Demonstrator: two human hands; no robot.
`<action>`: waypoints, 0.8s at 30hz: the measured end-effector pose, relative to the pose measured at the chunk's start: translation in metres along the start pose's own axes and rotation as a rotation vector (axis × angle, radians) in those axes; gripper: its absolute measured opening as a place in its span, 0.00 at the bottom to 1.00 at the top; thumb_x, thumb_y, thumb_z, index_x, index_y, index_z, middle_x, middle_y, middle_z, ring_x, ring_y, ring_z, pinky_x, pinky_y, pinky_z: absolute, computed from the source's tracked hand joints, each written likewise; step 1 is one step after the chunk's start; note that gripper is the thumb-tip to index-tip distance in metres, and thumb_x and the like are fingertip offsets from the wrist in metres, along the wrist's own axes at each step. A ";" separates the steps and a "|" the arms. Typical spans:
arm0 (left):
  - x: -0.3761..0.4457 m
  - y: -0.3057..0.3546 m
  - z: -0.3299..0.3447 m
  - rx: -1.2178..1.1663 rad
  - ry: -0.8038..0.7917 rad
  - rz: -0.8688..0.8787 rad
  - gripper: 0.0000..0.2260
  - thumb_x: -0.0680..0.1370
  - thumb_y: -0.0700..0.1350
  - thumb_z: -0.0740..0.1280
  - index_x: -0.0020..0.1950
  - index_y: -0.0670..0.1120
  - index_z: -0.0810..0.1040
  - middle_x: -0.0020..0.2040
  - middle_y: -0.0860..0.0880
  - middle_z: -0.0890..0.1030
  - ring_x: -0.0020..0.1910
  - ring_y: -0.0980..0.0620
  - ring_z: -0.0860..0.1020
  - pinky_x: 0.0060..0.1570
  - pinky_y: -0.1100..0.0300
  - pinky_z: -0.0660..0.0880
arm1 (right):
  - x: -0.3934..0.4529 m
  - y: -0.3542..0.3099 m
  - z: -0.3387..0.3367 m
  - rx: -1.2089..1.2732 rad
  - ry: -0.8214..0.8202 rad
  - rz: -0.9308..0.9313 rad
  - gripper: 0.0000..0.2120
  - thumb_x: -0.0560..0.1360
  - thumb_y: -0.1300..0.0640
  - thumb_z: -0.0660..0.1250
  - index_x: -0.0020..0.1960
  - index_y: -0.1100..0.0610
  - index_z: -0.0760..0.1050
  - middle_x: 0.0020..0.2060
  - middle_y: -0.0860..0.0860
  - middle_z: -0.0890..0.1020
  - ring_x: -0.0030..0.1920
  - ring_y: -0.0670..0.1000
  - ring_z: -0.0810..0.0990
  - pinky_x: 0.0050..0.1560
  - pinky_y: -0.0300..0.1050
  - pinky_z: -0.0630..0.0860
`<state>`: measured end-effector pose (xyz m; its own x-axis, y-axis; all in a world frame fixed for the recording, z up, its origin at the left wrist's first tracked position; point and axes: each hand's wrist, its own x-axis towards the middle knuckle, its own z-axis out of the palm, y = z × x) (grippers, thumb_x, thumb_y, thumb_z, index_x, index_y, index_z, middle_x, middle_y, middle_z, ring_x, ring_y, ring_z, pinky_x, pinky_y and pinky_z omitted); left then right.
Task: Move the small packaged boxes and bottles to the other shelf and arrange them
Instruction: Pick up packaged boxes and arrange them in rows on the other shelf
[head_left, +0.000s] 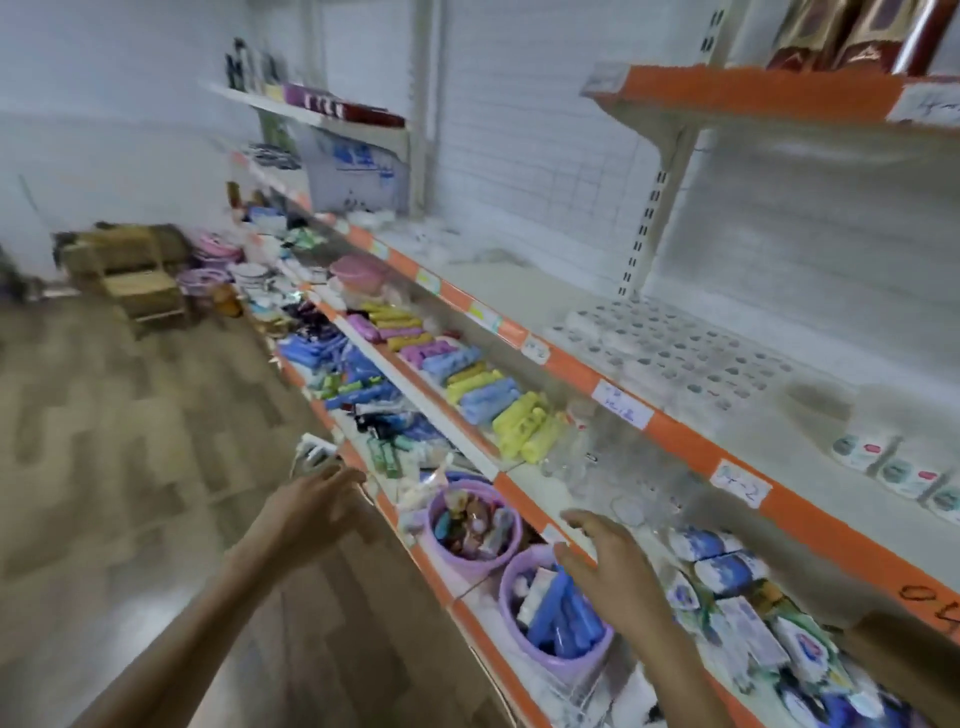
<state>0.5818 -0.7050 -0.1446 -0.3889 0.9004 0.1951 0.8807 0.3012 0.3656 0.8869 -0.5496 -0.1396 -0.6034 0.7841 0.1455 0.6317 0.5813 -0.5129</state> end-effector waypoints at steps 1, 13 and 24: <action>-0.001 -0.019 -0.005 0.000 0.006 -0.042 0.22 0.68 0.56 0.59 0.58 0.50 0.77 0.53 0.47 0.80 0.46 0.43 0.81 0.40 0.54 0.78 | 0.015 -0.013 0.009 0.008 -0.017 -0.042 0.17 0.76 0.51 0.64 0.64 0.50 0.71 0.58 0.48 0.77 0.60 0.51 0.74 0.57 0.43 0.71; 0.131 -0.161 -0.081 0.055 0.126 -0.056 0.17 0.73 0.54 0.61 0.59 0.51 0.75 0.53 0.50 0.78 0.52 0.48 0.77 0.46 0.58 0.73 | 0.222 -0.143 0.086 0.040 -0.003 -0.171 0.17 0.76 0.49 0.64 0.64 0.49 0.71 0.59 0.46 0.76 0.58 0.47 0.74 0.55 0.41 0.72; 0.281 -0.230 -0.071 0.036 0.055 0.049 0.16 0.77 0.50 0.63 0.64 0.51 0.73 0.60 0.53 0.75 0.56 0.55 0.75 0.52 0.64 0.71 | 0.354 -0.162 0.121 0.061 0.010 -0.108 0.17 0.75 0.49 0.65 0.63 0.48 0.72 0.57 0.42 0.75 0.59 0.43 0.73 0.56 0.38 0.70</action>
<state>0.2511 -0.5434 -0.1090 -0.3588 0.8959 0.2620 0.9077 0.2694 0.3218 0.5125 -0.3920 -0.1073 -0.6611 0.7201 0.2106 0.5327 0.6482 -0.5441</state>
